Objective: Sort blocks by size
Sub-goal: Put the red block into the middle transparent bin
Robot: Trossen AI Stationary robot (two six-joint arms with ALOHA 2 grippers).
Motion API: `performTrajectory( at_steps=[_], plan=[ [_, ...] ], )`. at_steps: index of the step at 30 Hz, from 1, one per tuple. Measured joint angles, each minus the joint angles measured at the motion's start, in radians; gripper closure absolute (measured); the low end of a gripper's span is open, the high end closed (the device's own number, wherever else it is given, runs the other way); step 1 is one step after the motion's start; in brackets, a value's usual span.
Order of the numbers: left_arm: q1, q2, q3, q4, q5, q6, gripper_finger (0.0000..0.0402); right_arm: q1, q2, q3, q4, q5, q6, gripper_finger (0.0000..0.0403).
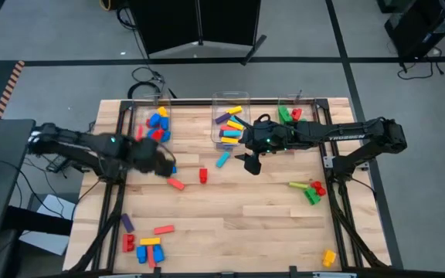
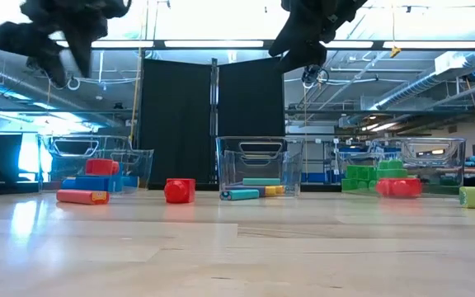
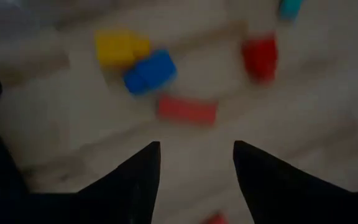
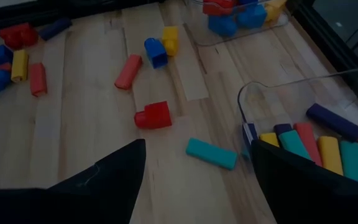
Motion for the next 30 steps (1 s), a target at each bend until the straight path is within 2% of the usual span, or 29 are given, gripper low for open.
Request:
performTrajectory(
  at_steps=[3,7,10,15,24,30],
  plan=[
    [-0.111,0.064,0.001,0.015,0.059,0.014,0.0197,0.000,0.000,0.000,-0.012,0.000,0.000,0.0102],
    [-0.228,0.139,0.002,0.027,0.109,0.131,0.0198,0.000,0.000,0.000,-0.016,0.000,0.000,0.0100],
    [-0.280,0.191,0.002,0.026,0.110,0.226,0.0198,0.000,0.000,0.000,-0.016,0.000,0.000,0.0098],
    [-0.309,0.271,0.002,0.040,0.089,0.379,0.0198,0.000,0.000,0.000,-0.016,0.000,0.004,0.0100],
    [-0.319,0.359,0.002,0.294,0.113,0.392,0.0197,0.005,0.000,0.000,-0.014,-0.001,0.081,0.0098],
    [-0.361,0.401,0.001,0.335,0.144,0.393,0.0157,0.006,0.000,0.000,-0.012,-0.001,0.113,0.0101]
  ],
)
